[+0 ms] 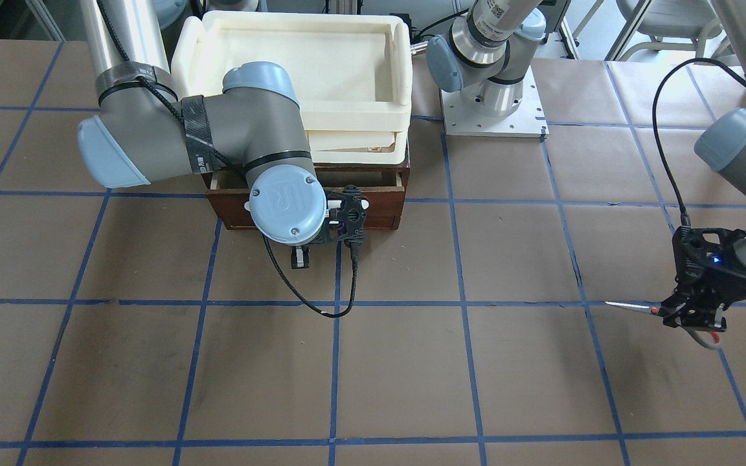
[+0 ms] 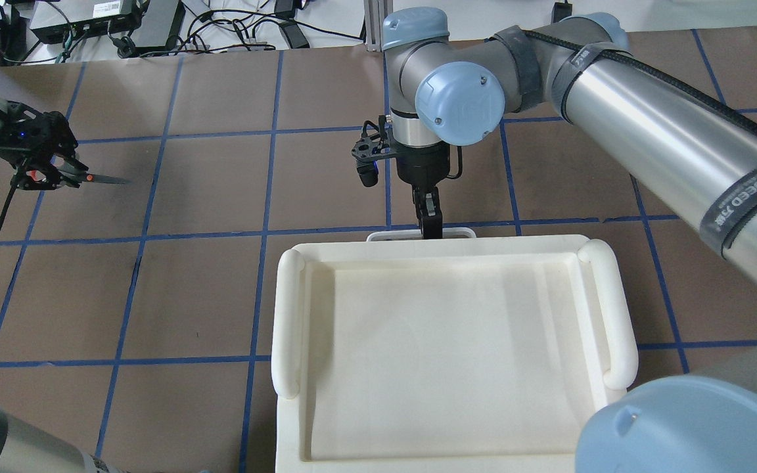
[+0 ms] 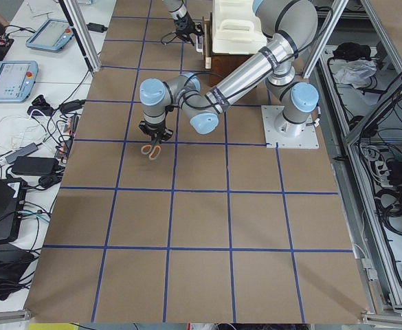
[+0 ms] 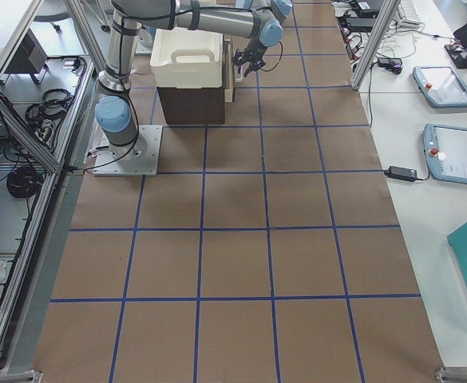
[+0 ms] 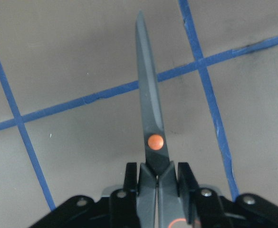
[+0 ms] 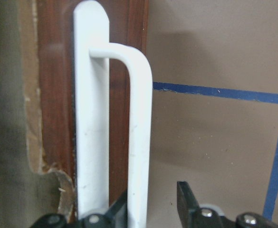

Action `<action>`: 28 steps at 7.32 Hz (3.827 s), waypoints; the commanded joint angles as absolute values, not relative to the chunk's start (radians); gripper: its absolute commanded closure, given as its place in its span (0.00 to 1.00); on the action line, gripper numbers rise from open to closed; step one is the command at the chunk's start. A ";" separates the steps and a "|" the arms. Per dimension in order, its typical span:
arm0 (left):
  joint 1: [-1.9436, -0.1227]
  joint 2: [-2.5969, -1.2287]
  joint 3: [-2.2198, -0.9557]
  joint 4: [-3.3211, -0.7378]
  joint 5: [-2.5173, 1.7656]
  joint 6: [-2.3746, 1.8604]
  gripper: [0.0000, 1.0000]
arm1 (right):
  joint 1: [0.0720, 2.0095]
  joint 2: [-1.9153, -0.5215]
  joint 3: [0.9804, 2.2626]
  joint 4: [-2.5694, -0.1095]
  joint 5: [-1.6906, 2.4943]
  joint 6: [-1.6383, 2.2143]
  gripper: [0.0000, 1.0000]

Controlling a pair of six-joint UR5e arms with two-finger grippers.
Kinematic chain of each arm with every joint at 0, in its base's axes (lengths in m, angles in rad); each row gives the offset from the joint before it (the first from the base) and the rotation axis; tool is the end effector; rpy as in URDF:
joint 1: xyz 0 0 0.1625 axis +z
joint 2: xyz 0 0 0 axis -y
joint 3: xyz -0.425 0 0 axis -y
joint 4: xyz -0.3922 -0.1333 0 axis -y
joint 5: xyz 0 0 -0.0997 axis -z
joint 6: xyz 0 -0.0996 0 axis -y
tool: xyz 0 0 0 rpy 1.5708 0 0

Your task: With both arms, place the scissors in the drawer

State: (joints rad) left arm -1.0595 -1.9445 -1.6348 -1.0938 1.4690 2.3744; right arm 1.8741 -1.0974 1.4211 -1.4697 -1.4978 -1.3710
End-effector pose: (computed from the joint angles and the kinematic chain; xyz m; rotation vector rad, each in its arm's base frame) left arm 0.1753 -0.6056 0.2968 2.4988 1.8537 -0.1650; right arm 0.3180 -0.5454 0.2844 -2.0838 1.9085 0.4721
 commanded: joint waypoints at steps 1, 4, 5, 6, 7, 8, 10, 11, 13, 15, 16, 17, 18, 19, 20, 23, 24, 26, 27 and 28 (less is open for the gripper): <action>-1.097 -1.911 -1.634 -1.142 1.476 2.315 1.00 | 1.871 -1.071 1.392 -1.488 -1.496 -1.370 0.58; -1.117 -1.896 -1.631 -1.161 1.477 2.306 1.00 | 1.864 -1.043 1.344 -1.489 -1.489 -1.368 0.57; -1.117 -1.901 -1.629 -1.161 1.476 2.306 1.00 | 1.862 -1.043 1.336 -1.489 -1.489 -1.368 0.57; -1.117 -1.898 -1.629 -1.161 1.476 2.306 1.00 | 1.859 -1.042 1.335 -1.489 -1.489 -1.371 0.57; -1.117 -1.896 -1.629 -1.161 1.476 2.306 1.00 | 1.852 -1.042 1.332 -1.500 -1.486 -1.373 0.57; -1.118 -1.896 -1.629 -1.161 1.474 2.306 1.00 | 1.850 -1.034 1.316 -1.514 -1.488 -1.374 0.57; -1.120 -1.894 -1.631 -1.167 1.474 2.304 1.00 | 1.848 -1.008 1.267 -1.514 -1.486 -1.376 0.57; -1.120 -1.898 -1.631 -1.166 1.471 2.304 1.00 | 1.848 -1.003 1.256 -1.516 -1.486 -1.381 0.57; -1.121 -1.894 -1.631 -1.167 1.474 2.304 1.00 | 1.842 -0.996 1.247 -1.563 -1.483 -1.382 0.57; -1.121 -1.899 -1.631 -1.166 1.474 2.304 1.00 | 1.838 -0.994 1.241 -1.586 -1.482 -1.385 0.57; -1.121 -1.893 -1.631 -1.169 1.474 2.304 1.00 | 1.835 -0.994 1.241 -1.588 -1.474 -1.388 0.57; -1.121 -1.891 -1.631 -1.180 1.471 2.304 1.00 | 1.833 -0.994 1.239 -1.589 -1.474 -1.388 0.57; -1.120 -1.891 -1.631 -1.180 1.470 2.304 1.00 | 1.833 -0.985 1.224 -1.591 -1.474 -1.388 0.57; -1.123 -1.890 -1.631 -1.180 1.467 2.304 1.00 | 1.835 -0.968 1.200 -1.591 -1.474 -1.388 0.57; -1.123 -1.887 -1.631 -1.181 1.468 2.304 1.00 | 1.835 -0.960 1.187 -1.591 -1.474 -1.387 0.57; -1.123 -1.884 -1.632 -1.186 1.468 2.304 1.00 | 1.835 -0.944 1.164 -1.592 -1.474 -1.388 0.57; -1.123 -1.882 -1.631 -1.190 1.467 2.304 1.00 | 1.835 -0.934 1.148 -1.592 -1.474 -1.388 0.57; -1.126 -1.879 -1.629 -1.189 1.465 2.304 1.00 | 1.835 -0.933 1.147 -1.592 -1.471 -1.388 0.57; -1.134 -1.870 -1.629 -1.192 1.466 2.303 1.00 | 1.835 -0.931 1.147 -1.594 -1.471 -1.390 0.57; -1.147 -1.855 -1.628 -1.198 1.468 2.277 1.00 | 1.835 -0.931 1.146 -1.594 -1.471 -1.393 0.56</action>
